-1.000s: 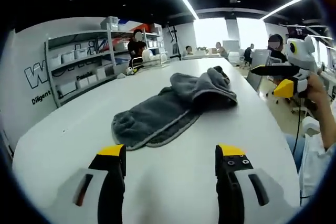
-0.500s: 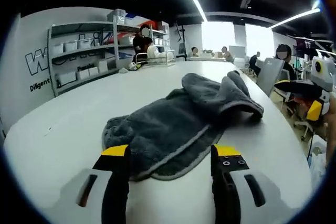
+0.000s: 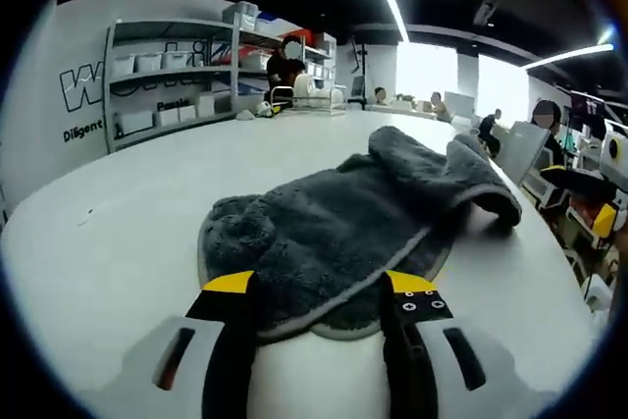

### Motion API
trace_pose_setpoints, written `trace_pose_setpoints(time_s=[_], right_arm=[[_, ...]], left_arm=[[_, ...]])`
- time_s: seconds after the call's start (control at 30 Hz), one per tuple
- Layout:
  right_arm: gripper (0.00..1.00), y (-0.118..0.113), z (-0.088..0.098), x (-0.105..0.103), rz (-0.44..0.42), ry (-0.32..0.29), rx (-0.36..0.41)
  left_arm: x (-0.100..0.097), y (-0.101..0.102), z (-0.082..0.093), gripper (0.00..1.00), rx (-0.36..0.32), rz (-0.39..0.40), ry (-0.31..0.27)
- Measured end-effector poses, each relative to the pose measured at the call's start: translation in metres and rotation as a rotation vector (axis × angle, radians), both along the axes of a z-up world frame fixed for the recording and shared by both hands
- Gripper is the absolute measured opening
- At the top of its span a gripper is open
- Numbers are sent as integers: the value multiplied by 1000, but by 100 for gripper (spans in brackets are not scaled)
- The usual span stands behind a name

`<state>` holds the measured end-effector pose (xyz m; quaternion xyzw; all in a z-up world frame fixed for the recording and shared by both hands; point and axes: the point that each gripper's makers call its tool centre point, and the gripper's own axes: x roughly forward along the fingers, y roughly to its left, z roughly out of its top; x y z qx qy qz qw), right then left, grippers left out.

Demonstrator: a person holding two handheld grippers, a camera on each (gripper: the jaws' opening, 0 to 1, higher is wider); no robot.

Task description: Open the folded towel by lifting each exposed corner and separating the folded layers until the towel lies flat within the target outline without major curled edges

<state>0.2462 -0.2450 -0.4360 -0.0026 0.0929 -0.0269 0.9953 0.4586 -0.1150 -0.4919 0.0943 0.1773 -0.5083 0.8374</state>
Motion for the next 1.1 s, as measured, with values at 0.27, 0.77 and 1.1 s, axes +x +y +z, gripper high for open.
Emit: trace_pose_setpoints(time_s=[0.27, 0.77, 1.1], right_arm=[[93, -2, -3, -3, -13, 14, -1], [91, -2, -6, -7, -12, 32, -5], [91, 0, -7, -11, -4, 31, -1]], left_arm=[[0, -1, -1, 42, 13, 10, -13], [4, 4, -2, 9, 62, 51, -100], [20, 28, -1, 8, 130, 141, -161]])
